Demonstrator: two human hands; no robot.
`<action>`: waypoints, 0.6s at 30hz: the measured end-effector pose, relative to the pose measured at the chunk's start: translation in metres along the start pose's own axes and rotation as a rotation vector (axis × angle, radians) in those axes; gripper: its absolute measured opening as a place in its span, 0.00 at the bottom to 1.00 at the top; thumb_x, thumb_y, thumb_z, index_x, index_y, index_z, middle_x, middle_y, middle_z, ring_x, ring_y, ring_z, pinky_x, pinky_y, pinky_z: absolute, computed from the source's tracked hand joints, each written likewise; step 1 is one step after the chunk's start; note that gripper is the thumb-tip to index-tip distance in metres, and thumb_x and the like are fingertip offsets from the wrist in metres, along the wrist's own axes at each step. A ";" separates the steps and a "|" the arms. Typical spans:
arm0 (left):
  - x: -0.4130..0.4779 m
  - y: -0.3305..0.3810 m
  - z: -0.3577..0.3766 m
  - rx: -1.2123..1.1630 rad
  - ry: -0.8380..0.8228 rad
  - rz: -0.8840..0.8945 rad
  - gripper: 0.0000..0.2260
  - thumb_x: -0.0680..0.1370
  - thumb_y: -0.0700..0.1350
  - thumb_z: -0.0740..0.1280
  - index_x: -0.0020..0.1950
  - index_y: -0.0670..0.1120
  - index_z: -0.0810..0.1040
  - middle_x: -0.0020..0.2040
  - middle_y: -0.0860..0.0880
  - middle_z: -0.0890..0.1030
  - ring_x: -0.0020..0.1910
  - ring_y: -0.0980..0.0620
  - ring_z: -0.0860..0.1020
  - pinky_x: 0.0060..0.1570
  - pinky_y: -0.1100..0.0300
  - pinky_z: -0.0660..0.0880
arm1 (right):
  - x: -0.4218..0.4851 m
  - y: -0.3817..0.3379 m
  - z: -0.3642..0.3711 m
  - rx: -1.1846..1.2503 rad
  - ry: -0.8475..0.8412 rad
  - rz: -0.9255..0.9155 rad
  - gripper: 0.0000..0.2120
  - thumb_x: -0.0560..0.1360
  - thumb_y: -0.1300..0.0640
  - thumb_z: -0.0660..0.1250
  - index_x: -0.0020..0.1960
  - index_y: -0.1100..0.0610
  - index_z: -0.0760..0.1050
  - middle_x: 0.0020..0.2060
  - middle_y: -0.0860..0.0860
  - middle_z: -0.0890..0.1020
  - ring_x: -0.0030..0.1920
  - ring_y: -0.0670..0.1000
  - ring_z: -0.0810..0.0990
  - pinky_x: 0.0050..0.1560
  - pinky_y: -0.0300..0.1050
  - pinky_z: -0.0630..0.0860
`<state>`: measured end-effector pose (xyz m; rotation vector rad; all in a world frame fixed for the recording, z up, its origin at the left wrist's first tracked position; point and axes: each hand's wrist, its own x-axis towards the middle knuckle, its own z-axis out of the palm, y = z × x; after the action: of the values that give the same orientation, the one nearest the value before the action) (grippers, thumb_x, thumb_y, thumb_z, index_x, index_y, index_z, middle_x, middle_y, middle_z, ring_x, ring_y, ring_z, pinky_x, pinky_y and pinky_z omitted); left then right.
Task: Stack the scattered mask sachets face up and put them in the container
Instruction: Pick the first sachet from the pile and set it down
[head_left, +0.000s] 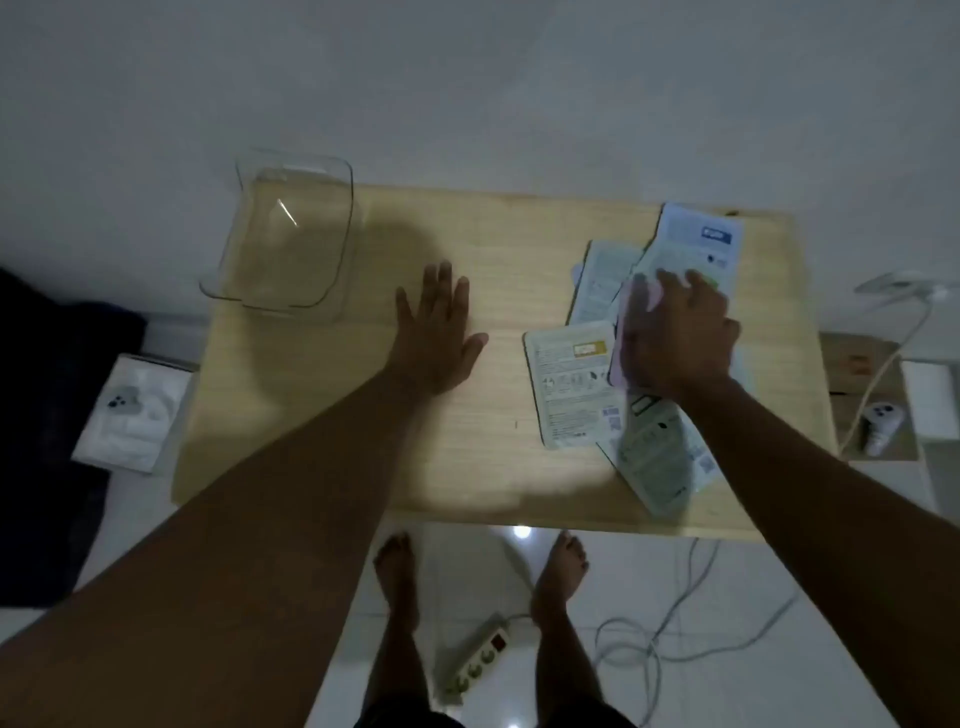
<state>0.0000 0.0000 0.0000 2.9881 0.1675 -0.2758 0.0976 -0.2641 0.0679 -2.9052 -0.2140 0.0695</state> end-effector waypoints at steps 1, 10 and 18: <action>-0.001 0.000 0.003 -0.004 -0.009 -0.025 0.35 0.79 0.61 0.49 0.78 0.41 0.47 0.79 0.37 0.45 0.78 0.38 0.43 0.71 0.30 0.46 | 0.001 0.006 0.002 0.014 0.013 0.136 0.26 0.77 0.35 0.58 0.68 0.50 0.65 0.69 0.58 0.71 0.68 0.63 0.71 0.64 0.64 0.67; -0.003 -0.015 -0.001 -0.046 -0.009 0.030 0.33 0.80 0.61 0.48 0.79 0.43 0.46 0.80 0.40 0.44 0.79 0.41 0.41 0.73 0.33 0.43 | 0.009 0.034 -0.014 0.415 -0.005 0.422 0.35 0.67 0.56 0.79 0.70 0.55 0.68 0.68 0.58 0.66 0.65 0.54 0.71 0.62 0.40 0.71; -0.001 -0.028 -0.007 -0.039 -0.016 0.034 0.32 0.80 0.60 0.48 0.79 0.44 0.48 0.80 0.39 0.46 0.79 0.41 0.43 0.74 0.35 0.44 | 0.015 0.033 -0.034 0.665 0.006 0.445 0.27 0.63 0.62 0.78 0.62 0.55 0.79 0.49 0.53 0.86 0.47 0.49 0.84 0.53 0.49 0.82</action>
<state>-0.0034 0.0286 0.0037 2.9463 0.1187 -0.2898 0.1195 -0.3009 0.0934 -2.2338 0.3899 0.1685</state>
